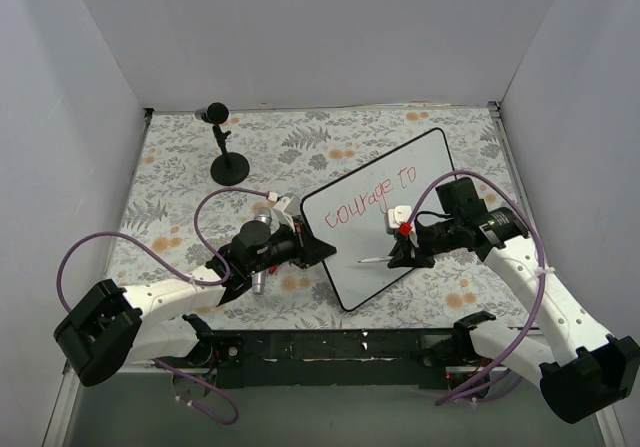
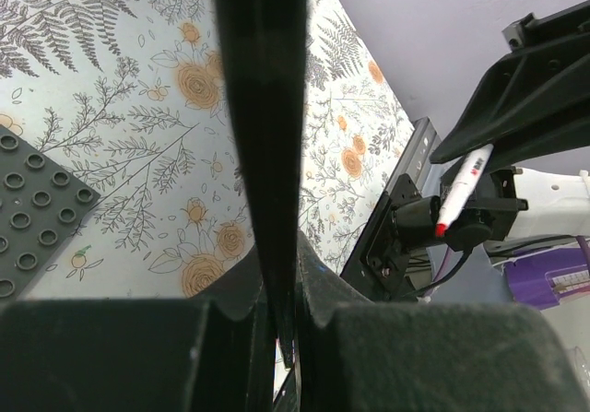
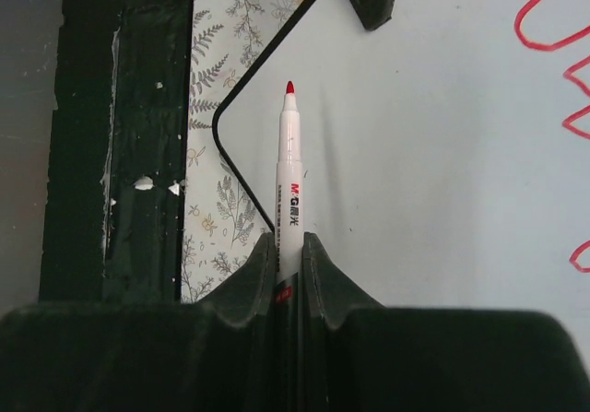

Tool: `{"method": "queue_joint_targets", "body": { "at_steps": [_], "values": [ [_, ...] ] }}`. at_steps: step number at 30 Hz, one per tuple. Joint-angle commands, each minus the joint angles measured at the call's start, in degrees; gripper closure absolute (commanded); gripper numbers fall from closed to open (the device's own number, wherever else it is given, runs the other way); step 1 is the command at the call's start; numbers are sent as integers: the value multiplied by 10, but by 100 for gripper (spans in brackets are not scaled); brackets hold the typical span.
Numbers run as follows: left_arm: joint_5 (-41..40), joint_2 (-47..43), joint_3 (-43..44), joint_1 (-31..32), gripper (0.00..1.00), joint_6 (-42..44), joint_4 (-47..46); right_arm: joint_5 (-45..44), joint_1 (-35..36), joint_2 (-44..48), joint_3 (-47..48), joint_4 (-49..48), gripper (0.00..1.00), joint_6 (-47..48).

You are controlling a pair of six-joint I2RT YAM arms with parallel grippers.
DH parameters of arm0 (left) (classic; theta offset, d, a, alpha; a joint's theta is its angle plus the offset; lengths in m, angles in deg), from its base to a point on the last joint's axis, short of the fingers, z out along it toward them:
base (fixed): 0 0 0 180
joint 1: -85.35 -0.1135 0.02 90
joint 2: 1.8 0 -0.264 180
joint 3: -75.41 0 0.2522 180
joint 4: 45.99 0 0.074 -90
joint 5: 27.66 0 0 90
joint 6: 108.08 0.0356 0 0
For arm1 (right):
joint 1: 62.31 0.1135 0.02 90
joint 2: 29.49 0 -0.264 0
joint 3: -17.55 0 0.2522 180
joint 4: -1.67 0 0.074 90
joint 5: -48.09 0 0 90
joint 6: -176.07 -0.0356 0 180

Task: Write a sentence on the whiteboard

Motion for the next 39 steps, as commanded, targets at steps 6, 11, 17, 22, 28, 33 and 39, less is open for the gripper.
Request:
{"method": "queue_joint_targets", "body": {
  "at_steps": [6,11,17,22,28,33,39],
  "values": [
    [-60,-37,9,-2,100,29,12,-20,3,22,-26,-70,99,-43],
    [-58,-38,17,-2,100,30,17,-33,1,23,-23,-85,99,-64],
    [-60,-49,20,-2,100,18,19,-27,1,25,-23,-83,99,-66],
    [-67,-59,12,-2,100,7,14,-47,1,22,-15,-97,99,-61],
    [-74,-54,8,-2,100,-1,5,-42,17,-2,-11,-117,99,-56],
    [-74,-38,12,-2,100,-6,-3,-88,61,-10,-26,-145,99,-74],
    [-63,-18,12,-2,100,-4,-23,-135,66,-27,-36,-199,99,-113]
  ]
}}
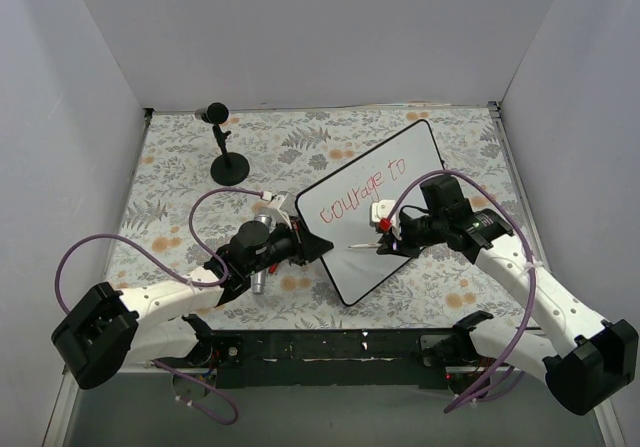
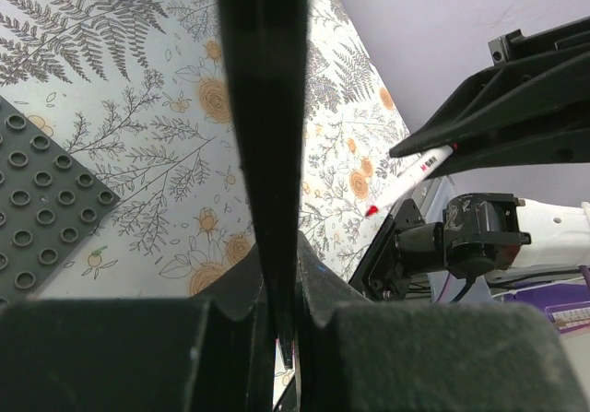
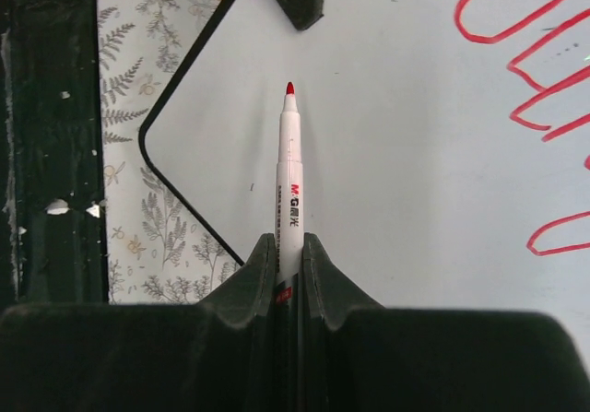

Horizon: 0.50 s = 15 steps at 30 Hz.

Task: Write a sentence on the whiteboard

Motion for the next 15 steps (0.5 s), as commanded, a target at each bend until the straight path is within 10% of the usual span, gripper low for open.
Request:
{"method": "queue_joint_targets", "body": {
  "at_steps": [1,15],
  "values": [
    [-19,7,13,-2,100,21,-44,-39,3,-13,-8,-63,99,-33],
    [-2,20,12,-2,100,64,-39,-48,9,-46,-14,-69,99,-19]
  ]
}}
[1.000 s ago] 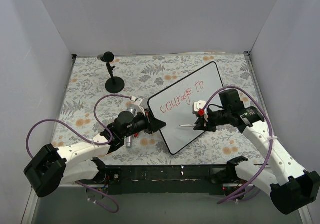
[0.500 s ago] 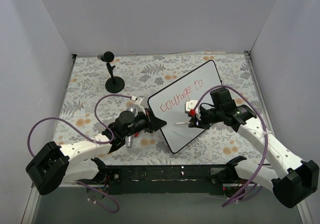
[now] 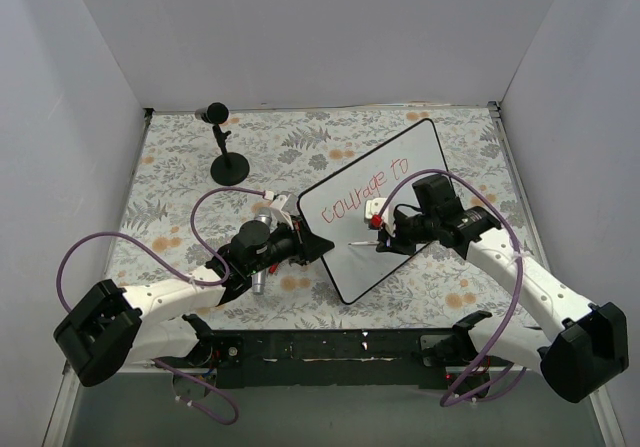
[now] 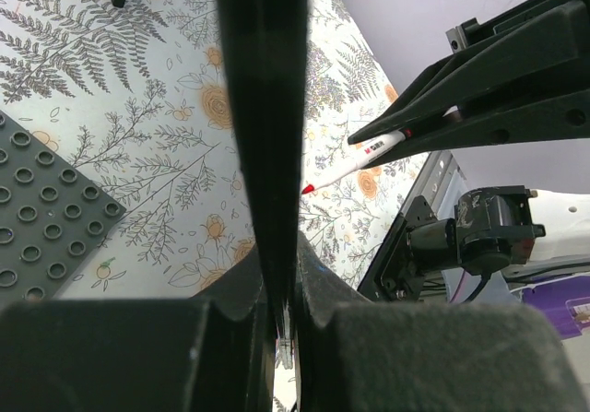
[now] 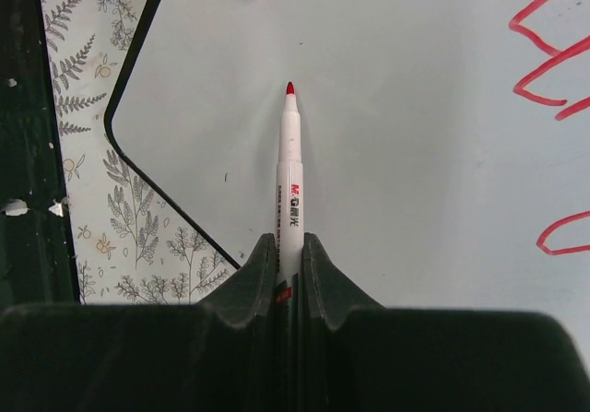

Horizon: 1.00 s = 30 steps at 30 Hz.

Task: Write a sentence on the whiteboard

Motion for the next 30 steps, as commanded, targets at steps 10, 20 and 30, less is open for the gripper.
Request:
{"method": "queue_joint_targets", "body": {
  "at_steps": [10,20,30],
  "values": [
    [3,10,12,-2,100,46,-25,-13,12,-22,20,-42,99,-24],
    [6,13,12,-1,100,48,-29,-31,-8,-17,20,-56,99,-43],
    [6,10,13,-2,100,48,-30,-32,-25,-1,-7,-44,99,-28]
  ]
}}
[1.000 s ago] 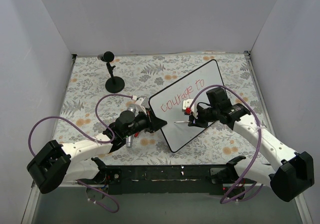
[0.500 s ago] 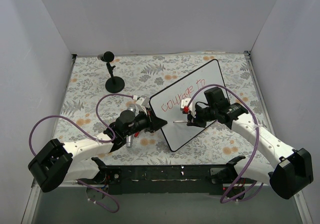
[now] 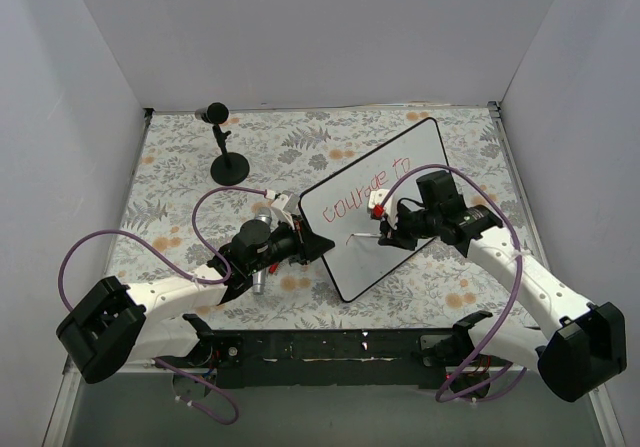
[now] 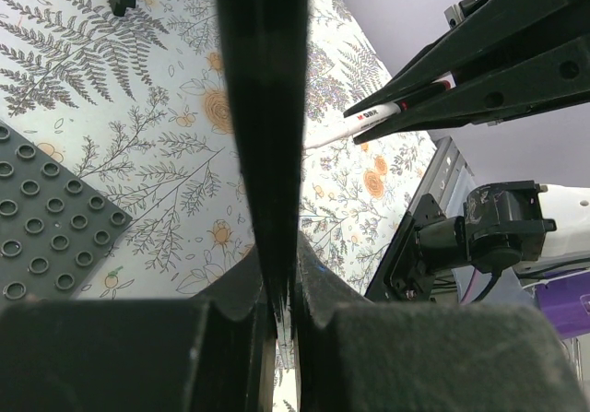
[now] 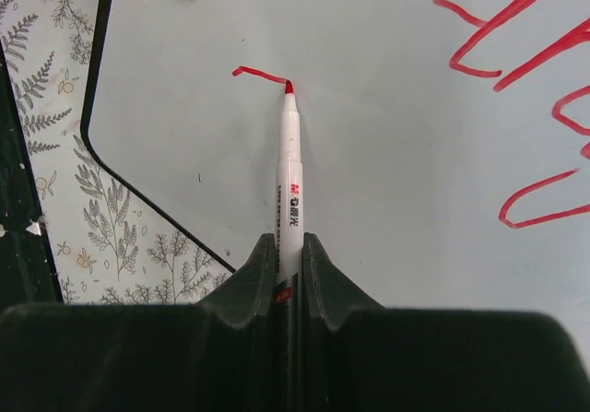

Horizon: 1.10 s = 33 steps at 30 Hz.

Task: Write a sentence on the whiteboard

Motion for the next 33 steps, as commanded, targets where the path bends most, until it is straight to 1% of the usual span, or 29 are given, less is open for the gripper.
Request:
{"method": "queue_joint_targets", "body": {
  "at_steps": [1,8,14,24,33],
  "values": [
    [-4,-4,13,-1,100,27,-12,-14,-5,10,-11,-11,99,17],
    [-3,-3,13,-1,100,28,-13,-6,-4,7,-30,11,99,36],
    [-3,-4,13,-1,100,28,-13,12,-2,-2,-27,20,99,42],
    [0,1,12,0,100,27,-17,32,12,-29,11,23,99,34],
    [0,1,10,0,100,27,-15,13,10,-28,42,2,99,17]
  ]
}}
